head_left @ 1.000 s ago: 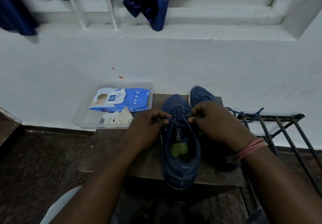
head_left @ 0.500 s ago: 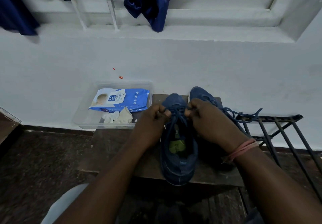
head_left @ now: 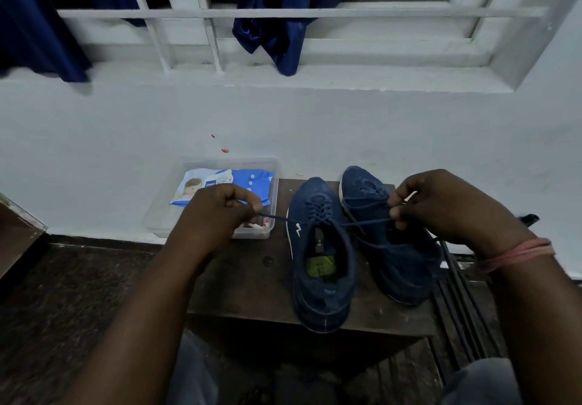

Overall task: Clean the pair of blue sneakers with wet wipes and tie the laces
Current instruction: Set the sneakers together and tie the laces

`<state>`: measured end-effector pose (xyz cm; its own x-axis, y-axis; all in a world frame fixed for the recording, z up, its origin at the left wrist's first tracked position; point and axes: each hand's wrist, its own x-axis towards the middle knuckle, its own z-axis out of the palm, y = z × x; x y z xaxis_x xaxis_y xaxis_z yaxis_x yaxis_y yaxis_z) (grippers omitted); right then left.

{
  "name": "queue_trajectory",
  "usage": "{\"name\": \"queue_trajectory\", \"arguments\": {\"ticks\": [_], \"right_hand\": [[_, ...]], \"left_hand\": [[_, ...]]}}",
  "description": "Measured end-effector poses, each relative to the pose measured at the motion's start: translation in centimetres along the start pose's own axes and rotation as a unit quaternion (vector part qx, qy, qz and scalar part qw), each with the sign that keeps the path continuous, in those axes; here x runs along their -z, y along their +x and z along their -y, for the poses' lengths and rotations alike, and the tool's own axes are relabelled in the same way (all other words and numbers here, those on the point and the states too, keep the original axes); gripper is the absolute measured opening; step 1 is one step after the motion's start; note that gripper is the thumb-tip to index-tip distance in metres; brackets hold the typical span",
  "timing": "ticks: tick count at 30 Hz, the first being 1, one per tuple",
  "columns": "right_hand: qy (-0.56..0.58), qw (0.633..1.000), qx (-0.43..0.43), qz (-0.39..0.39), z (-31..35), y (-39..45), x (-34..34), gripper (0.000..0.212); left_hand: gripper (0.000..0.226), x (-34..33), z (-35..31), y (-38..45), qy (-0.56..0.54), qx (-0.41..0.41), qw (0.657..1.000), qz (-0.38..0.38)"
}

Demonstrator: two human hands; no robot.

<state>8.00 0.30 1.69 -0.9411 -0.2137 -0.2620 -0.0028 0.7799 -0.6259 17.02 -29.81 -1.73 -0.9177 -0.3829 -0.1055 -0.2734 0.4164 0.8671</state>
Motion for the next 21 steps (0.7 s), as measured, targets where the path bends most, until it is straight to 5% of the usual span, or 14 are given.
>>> {"name": "queue_trajectory", "arguments": {"ticks": [9,13,17,21], "right_hand": [[0.034,0.998,0.007,-0.044,1.0,-0.9,1.0,0.007],[0.117,0.993,0.023,-0.006,2.3,-2.7,2.1,0.012],[0.222,0.962,0.147,-0.064,4.6,-4.6,2.3,0.009],[0.097,0.964,0.244,-0.035,6.6,-3.9,-1.0,0.018]], "left_hand": [[0.008,-0.3,-0.2,-0.1,-0.014,0.019,0.999,-0.046],[0.007,0.9,-2.8,-0.8,-0.032,0.05,0.998,0.027],[0.011,2.3,-7.5,-2.8,-0.083,-0.088,0.992,0.048],[0.015,1.1,-10.0,-3.8,-0.04,-0.178,0.976,0.119]]}}
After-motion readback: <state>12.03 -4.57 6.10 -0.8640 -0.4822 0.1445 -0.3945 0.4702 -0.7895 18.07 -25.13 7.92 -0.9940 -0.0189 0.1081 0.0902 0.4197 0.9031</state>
